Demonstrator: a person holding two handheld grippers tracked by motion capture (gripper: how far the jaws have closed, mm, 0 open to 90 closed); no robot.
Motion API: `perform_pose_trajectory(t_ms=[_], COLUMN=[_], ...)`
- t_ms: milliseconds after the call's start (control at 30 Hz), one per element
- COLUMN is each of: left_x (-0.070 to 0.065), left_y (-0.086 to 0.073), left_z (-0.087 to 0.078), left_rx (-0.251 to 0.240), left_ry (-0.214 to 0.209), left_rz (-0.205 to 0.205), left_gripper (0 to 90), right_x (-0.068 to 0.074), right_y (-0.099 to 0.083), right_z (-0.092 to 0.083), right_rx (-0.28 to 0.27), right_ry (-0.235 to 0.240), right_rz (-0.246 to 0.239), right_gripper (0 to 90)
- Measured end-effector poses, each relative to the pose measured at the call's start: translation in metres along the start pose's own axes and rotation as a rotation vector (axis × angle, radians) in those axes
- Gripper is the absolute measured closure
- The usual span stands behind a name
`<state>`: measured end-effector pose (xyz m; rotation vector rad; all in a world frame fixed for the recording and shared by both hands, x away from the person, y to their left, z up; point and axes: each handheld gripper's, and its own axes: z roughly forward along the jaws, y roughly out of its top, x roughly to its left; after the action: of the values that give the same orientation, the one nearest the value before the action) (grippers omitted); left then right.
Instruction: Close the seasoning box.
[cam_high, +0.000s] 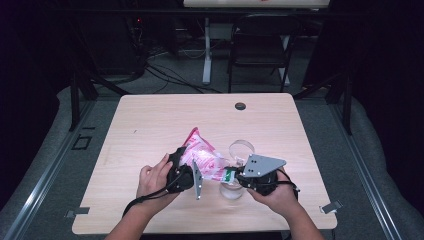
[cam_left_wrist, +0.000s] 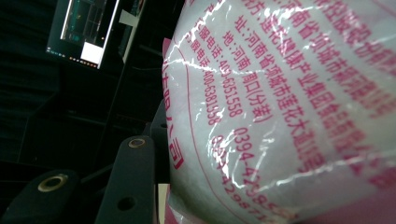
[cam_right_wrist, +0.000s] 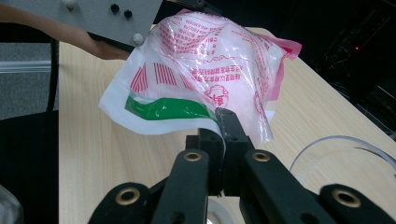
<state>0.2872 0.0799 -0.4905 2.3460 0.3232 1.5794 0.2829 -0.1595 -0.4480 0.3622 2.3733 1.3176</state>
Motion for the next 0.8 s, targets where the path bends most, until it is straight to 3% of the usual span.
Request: perform_pose_trajectory(t_ms=[800], left_x=[0.0019], left_y=[0.0038], left_z=[-0.0026], left_rx=[-0.015], left_ry=[0.051], left_rz=[0.058], left_gripper=[59.9], right_x=[-0.0001], right_y=[-0.0021], right_z=[-0.0012], right_rx=[0.004], right_ry=[0.000], right_rz=[0.002], right_gripper=[90.0])
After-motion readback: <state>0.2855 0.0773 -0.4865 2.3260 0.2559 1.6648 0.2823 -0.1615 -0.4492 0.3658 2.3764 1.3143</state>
